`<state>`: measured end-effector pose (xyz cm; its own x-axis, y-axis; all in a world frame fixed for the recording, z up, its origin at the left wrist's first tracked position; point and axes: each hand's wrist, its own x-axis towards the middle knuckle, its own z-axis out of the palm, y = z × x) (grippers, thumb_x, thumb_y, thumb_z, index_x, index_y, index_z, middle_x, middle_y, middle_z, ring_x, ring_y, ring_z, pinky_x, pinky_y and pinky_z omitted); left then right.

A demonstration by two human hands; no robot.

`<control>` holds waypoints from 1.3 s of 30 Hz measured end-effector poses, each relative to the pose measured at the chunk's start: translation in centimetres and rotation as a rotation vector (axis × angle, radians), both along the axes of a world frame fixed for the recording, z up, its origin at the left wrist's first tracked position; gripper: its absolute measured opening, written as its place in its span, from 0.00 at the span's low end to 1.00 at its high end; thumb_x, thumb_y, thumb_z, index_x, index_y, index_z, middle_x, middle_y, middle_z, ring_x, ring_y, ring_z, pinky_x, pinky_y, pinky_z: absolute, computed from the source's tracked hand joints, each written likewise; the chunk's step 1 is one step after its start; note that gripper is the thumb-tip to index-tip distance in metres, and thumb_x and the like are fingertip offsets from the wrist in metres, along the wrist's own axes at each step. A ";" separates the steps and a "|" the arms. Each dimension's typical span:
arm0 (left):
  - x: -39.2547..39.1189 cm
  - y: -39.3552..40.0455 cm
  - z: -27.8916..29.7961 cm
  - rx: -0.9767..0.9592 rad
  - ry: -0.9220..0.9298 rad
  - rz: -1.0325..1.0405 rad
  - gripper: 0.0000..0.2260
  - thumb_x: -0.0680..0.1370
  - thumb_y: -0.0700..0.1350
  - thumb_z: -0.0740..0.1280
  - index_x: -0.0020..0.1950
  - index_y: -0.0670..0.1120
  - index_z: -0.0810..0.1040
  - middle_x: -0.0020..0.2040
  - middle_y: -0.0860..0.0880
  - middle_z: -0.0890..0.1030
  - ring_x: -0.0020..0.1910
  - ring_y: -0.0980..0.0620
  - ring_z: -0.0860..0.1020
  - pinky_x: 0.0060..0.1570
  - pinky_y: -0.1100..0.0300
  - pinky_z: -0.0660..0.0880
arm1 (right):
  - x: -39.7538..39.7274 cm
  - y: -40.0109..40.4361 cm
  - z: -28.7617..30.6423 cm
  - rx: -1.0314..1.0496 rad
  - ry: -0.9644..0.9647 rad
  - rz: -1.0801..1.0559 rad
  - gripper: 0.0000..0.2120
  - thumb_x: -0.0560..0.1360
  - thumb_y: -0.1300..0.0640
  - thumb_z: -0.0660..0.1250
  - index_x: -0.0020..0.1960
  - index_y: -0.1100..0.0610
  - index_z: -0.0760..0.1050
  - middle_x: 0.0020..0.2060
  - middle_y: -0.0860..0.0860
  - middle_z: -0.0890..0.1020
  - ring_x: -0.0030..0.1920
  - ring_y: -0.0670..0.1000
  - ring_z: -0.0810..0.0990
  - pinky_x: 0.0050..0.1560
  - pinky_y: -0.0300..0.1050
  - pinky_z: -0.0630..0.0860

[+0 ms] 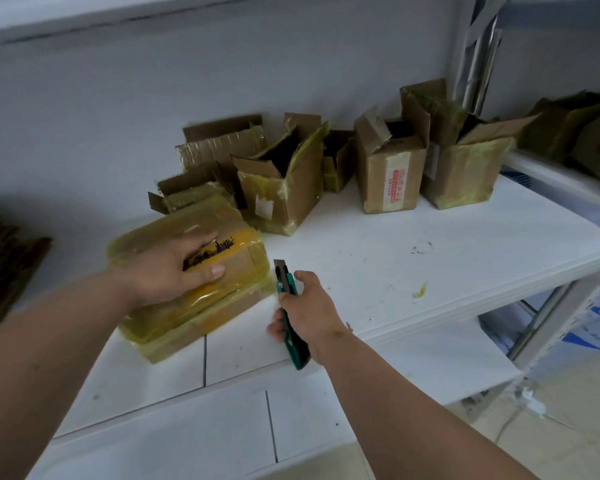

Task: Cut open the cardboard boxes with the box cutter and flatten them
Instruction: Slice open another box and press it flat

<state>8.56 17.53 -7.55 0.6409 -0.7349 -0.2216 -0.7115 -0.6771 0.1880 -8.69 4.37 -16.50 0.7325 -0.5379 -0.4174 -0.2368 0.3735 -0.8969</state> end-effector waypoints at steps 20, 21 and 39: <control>-1.5 1.2 -1.2 -0.033 -0.016 0.064 0.36 0.72 0.72 0.51 0.78 0.63 0.51 0.81 0.54 0.50 0.79 0.50 0.50 0.75 0.51 0.51 | 0.8 0.4 0.1 0.022 -0.052 0.009 0.11 0.81 0.62 0.59 0.61 0.50 0.70 0.40 0.60 0.80 0.28 0.55 0.79 0.35 0.48 0.82; -1.7 1.1 -1.2 -0.034 -0.028 0.075 0.35 0.72 0.69 0.51 0.78 0.63 0.51 0.81 0.54 0.50 0.79 0.50 0.50 0.76 0.51 0.50 | 0.9 0.5 0.2 0.005 -0.057 0.009 0.11 0.81 0.62 0.59 0.61 0.51 0.70 0.40 0.60 0.80 0.28 0.55 0.79 0.35 0.47 0.81; -2.6 3.0 -0.8 -0.274 0.137 0.232 0.36 0.71 0.69 0.64 0.76 0.56 0.64 0.75 0.51 0.66 0.70 0.48 0.69 0.68 0.50 0.67 | 0.2 3.8 -0.2 -0.027 -0.106 0.223 0.15 0.79 0.66 0.61 0.64 0.57 0.72 0.39 0.62 0.78 0.24 0.51 0.75 0.22 0.37 0.71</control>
